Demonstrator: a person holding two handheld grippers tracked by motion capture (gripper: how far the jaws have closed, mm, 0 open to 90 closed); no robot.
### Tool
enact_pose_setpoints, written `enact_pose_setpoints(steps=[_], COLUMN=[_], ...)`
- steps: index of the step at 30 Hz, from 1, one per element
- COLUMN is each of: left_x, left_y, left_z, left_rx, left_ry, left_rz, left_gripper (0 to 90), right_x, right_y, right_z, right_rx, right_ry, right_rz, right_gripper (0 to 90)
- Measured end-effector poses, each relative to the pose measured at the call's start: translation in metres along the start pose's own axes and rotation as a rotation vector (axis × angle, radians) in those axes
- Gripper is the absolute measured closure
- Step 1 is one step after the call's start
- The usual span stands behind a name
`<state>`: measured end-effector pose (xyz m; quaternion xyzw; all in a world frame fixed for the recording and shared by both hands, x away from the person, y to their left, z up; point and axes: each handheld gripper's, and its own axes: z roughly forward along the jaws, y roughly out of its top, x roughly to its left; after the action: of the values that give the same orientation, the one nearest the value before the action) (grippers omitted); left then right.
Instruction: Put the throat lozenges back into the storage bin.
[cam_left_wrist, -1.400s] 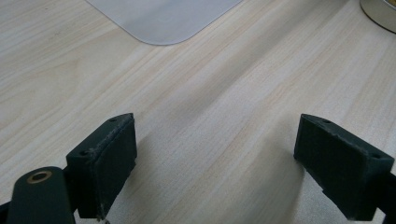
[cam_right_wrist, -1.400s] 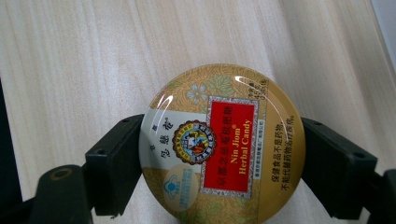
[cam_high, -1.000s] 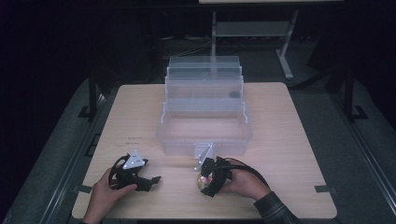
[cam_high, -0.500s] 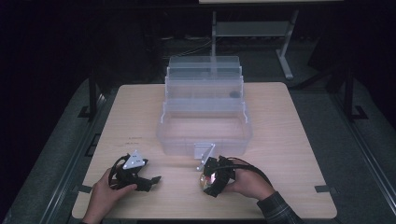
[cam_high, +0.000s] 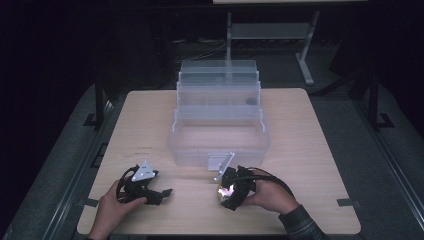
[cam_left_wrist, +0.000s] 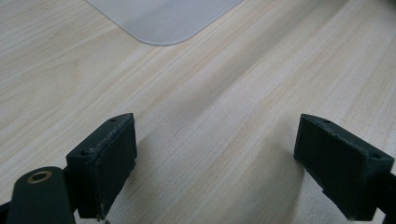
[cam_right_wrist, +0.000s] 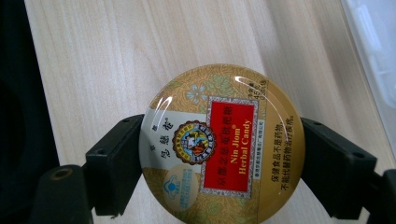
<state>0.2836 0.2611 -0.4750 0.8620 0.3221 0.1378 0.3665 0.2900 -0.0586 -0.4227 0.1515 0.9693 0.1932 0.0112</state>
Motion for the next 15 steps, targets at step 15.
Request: enact_pose_setpoints(steps=[15], left_x=[0.0], left_y=[0.0], left_z=[0.0], left_rx=[0.0], left_ry=[0.0], left_rz=[0.0], left_gripper=[12.2], right_x=[-0.001], right_y=[-0.004], right_z=[-0.014], right_rx=[-0.011], right_ry=[-0.012], right_rz=[-0.002], right_gripper=[19.7])
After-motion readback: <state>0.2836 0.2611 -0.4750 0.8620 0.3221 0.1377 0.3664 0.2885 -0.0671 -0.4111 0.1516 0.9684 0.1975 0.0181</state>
